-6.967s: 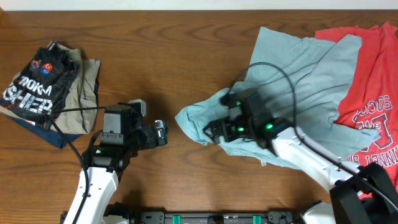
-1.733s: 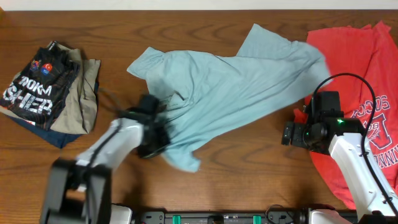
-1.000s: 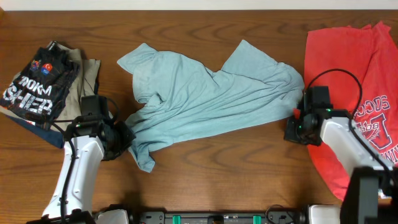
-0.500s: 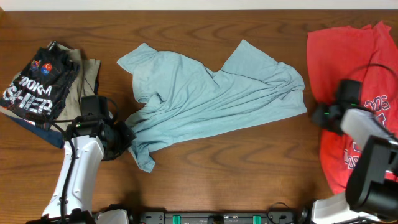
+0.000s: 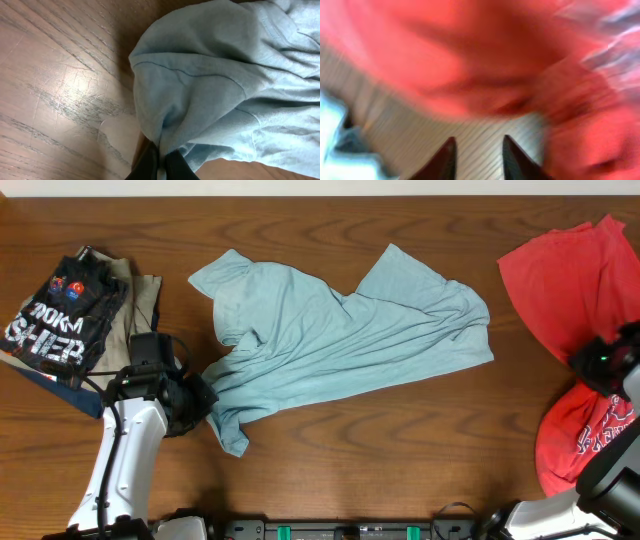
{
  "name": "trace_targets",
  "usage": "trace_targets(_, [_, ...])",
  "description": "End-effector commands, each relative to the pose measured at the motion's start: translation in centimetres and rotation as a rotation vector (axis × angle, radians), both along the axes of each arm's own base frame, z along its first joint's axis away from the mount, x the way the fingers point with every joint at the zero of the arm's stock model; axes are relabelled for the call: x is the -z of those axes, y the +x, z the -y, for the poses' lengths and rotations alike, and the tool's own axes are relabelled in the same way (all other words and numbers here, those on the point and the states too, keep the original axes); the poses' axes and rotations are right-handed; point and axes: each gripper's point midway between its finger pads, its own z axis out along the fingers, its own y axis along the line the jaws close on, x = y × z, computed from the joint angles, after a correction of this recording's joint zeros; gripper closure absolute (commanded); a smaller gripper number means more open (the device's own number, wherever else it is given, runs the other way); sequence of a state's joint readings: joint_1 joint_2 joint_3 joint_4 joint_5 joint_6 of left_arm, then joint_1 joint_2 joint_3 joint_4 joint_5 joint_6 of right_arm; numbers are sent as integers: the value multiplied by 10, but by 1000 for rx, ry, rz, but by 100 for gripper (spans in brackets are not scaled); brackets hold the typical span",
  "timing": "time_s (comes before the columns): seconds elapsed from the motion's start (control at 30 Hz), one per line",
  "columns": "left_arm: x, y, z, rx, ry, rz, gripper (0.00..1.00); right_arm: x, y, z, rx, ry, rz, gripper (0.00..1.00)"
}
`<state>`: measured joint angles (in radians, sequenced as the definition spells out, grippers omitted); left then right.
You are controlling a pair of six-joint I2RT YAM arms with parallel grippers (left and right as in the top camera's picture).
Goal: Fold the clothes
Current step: 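Grasp the blue shirt's left corner with left gripper, right corner with right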
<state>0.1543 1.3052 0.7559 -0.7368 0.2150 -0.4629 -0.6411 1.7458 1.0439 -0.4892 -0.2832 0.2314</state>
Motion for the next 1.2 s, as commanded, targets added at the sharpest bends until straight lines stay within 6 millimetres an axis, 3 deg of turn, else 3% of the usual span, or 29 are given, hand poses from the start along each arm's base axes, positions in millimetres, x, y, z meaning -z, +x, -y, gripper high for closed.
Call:
trace_targets(0.0, [2,-2,0,11,-4,-8,94,-5,12,-60,-239,127,49,63])
trace_targets(0.17, [2,-2,0,11,-4,-6,93,14,1,-106,-344,136,-57,56])
trace_targets(0.23, [2,0,0,11,-3,-2,94,17,2,-113,-372,104,-74,56])
trace_targets(0.47, [1,1,0,11,-2,4,94,6,49,-114,-438,-70,63,93])
trace_targets(0.57, [1,1,0,11,-2,6,94,5,66,-113,-516,-165,115,99])
trace_targets(0.73, [0,6,-1,11,1,27,94,27,86,-87,-535,-339,104,99])
trace_targets(0.97, [-2,13,-2,11,6,57,94,62,106,-65,-509,-435,118,99])
trace_targets(1.1, [-2,14,-2,11,7,59,94,64,104,-22,-389,-568,61,99])
trace_targets(1.17, [-2,14,-2,11,7,60,94,57,95,11,-277,-651,12,99])
